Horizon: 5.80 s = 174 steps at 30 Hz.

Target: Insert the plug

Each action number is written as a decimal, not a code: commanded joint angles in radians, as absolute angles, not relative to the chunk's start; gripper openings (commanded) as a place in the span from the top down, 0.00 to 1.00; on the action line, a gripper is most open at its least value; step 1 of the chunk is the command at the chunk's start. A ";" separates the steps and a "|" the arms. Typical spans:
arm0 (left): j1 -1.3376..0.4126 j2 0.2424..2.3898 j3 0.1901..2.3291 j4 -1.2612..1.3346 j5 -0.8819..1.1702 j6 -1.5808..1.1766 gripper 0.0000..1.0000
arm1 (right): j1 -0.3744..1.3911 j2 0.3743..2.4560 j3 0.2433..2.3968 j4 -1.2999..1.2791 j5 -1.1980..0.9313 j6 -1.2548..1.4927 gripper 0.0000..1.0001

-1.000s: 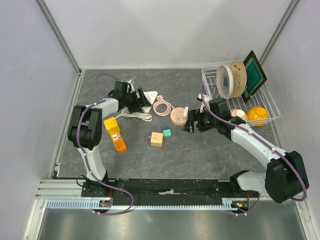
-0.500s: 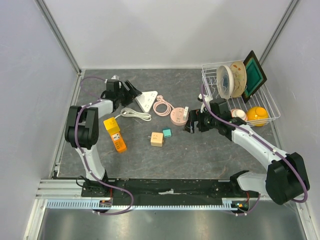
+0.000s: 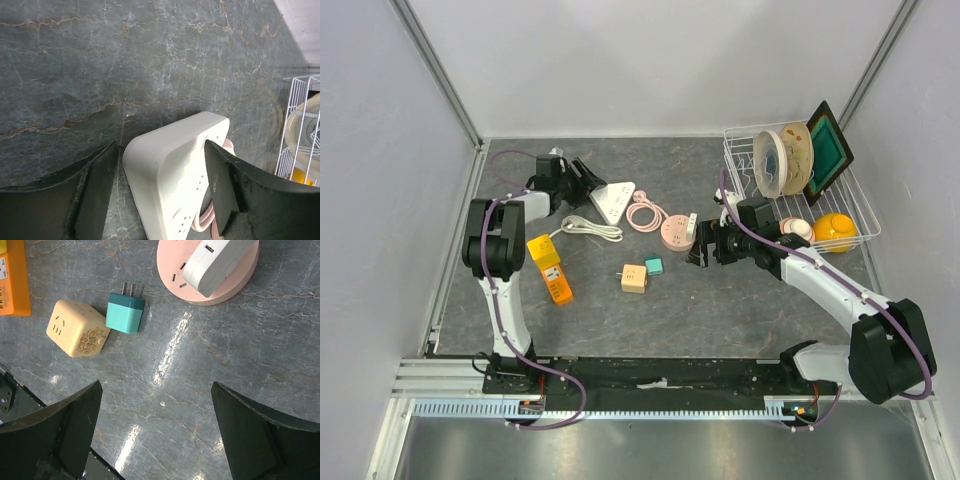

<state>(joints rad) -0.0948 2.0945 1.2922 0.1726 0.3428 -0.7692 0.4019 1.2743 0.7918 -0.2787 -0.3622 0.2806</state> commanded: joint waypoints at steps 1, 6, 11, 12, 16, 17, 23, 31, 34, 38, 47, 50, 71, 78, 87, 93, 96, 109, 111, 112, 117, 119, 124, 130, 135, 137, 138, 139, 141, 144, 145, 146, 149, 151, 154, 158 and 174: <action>-0.091 2.122 1.330 0.193 0.425 -0.779 0.27 | 0.400 1.279 0.798 -0.242 -0.364 0.262 0.02; -0.092 2.109 1.309 0.210 0.474 -0.781 0.39 | 0.399 1.281 0.801 -0.241 -0.365 0.265 0.02; -0.092 2.063 1.272 0.248 0.509 -0.790 0.55 | 0.400 1.279 0.795 -0.238 -0.373 0.267 0.02; -0.092 2.054 1.266 0.253 0.512 -0.793 0.62 | 0.400 1.279 0.795 -0.238 -0.373 0.268 0.02; -0.092 1.979 1.236 0.265 0.506 -0.799 0.82 | 0.400 1.269 0.792 -0.238 -0.376 0.268 0.02; -0.092 1.962 1.226 0.268 0.502 -0.804 0.84 | 0.400 1.266 0.790 -0.236 -0.374 0.268 0.02; -0.091 1.856 1.207 0.258 0.459 -0.830 0.98 | 0.413 1.256 0.790 -0.233 -0.374 0.264 0.02; -0.091 1.740 1.183 0.242 0.417 -0.845 0.98 | 0.479 1.253 0.795 -0.219 -0.319 0.249 0.02; -0.091 1.686 1.143 0.245 0.399 -0.851 0.98 | 0.553 1.258 0.805 -0.198 -0.292 0.236 0.02; -0.089 1.524 1.072 0.178 0.364 -0.832 0.98 | 0.656 1.279 0.811 -0.144 -0.259 0.198 0.02; -0.089 1.134 0.901 -0.035 0.288 -0.766 0.98 | 0.794 1.437 0.856 0.049 -0.295 0.029 0.02; -0.089 1.003 0.861 -0.132 0.249 -0.741 0.98 | 0.821 1.511 0.908 0.051 -0.288 -0.020 0.02; -0.092 0.790 0.718 -0.278 0.337 -0.759 0.98 | 0.922 1.736 1.019 -0.048 -0.155 -0.192 0.16; -0.104 0.805 0.660 -0.216 0.377 -0.795 0.98 | 0.923 1.689 0.963 -0.037 -0.106 -0.153 0.63; -0.216 0.807 0.508 -0.055 0.319 -0.893 0.98 | 0.902 1.531 0.833 -0.069 0.107 0.052 1.00; -0.377 0.871 0.428 0.054 0.187 -0.969 0.98 | 0.865 1.427 0.755 -0.115 0.164 0.161 1.00; -0.442 0.896 0.364 0.136 0.115 -1.043 0.98 | 0.845 1.401 0.739 -0.133 0.163 0.195 1.00; -0.534 0.801 0.124 0.157 -0.191 -1.259 0.98 | 0.836 1.322 0.776 -0.133 0.018 0.242 1.00; -0.534 0.737 0.130 0.112 -0.209 -1.229 0.90 | 0.836 1.322 0.795 -0.140 0.005 0.241 1.00; -0.534 0.721 0.133 0.074 -0.216 -1.220 0.79 | 0.836 1.324 0.801 -0.143 0.003 0.244 1.00; -0.534 0.687 0.141 0.022 -0.195 -1.180 0.49 | 0.833 1.342 0.854 -0.163 -0.064 0.264 1.00; -0.534 0.690 0.132 0.020 -0.173 -1.180 0.44 | 0.831 1.351 0.877 -0.172 -0.081 0.271 1.00; -0.534 0.667 0.150 -0.027 -0.143 -1.151 0.26 | 0.822 1.345 0.890 -0.179 -0.152 0.281 1.00; -0.534 0.589 0.282 -0.127 -0.124 -0.971 0.14 | 0.743 1.330 0.902 -0.183 -0.320 0.365 1.00; -0.534 0.592 0.399 -0.123 -0.063 -0.789 0.08 | 0.673 1.316 0.936 -0.181 -0.411 0.474 1.00; -0.534 0.638 0.436 -0.080 0.029 -0.744 0.06 | 0.666 1.312 0.954 -0.183 -0.436 0.514 1.00; -0.534 0.656 0.443 -0.057 0.099 -0.742 0.06 | 0.664 1.309 0.959 -0.181 -0.437 0.528 1.00; -0.534 0.681 0.454 -0.005 0.139 -0.742 0.05 | 0.663 1.298 0.962 -0.173 -0.434 0.543 1.00; -0.534 0.742 0.453 0.079 0.236 -0.759 0.05 | 0.655 1.286 0.956 -0.149 -0.436 0.604 1.00; -0.534 0.807 0.443 0.219 0.297 -0.810 0.05 | 0.650 1.249 0.921 -0.063 -0.443 0.711 1.00; -0.534 0.819 0.446 0.248 0.305 -0.827 0.05 | 0.646 1.232 0.902 -0.016 -0.448 0.733 1.00; -0.534 0.831 0.451 0.282 0.310 -0.834 0.05 | 0.643 1.224 0.894 -0.008 -0.449 0.751 1.00; -0.534 0.874 0.483 0.323 0.328 -0.868 0.02 | 0.627 1.203 0.873 0.057 -0.456 0.825 1.00; -0.535 0.899 0.491 0.357 0.359 -0.903 0.02 | 0.621 1.198 0.859 0.092 -0.465 0.873 1.00; -0.534 0.919 0.468 0.461 0.374 -0.960 0.02 | 0.614 1.200 0.833 0.153 -0.483 0.920 1.00; -0.534 0.940 0.430 0.587 0.362 -1.018 0.01 | 0.609 1.203 0.775 0.288 -0.511 1.061 1.00; -0.534 1.170 0.425 0.968 0.420 -1.291 0.10 | 0.601 1.213 0.669 0.541 -0.529 1.216 1.00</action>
<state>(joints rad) -0.5323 1.1141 0.4198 0.7658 0.3683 -1.1687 0.6060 1.2201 0.7063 0.3561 -0.5011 1.1385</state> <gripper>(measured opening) 0.943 0.652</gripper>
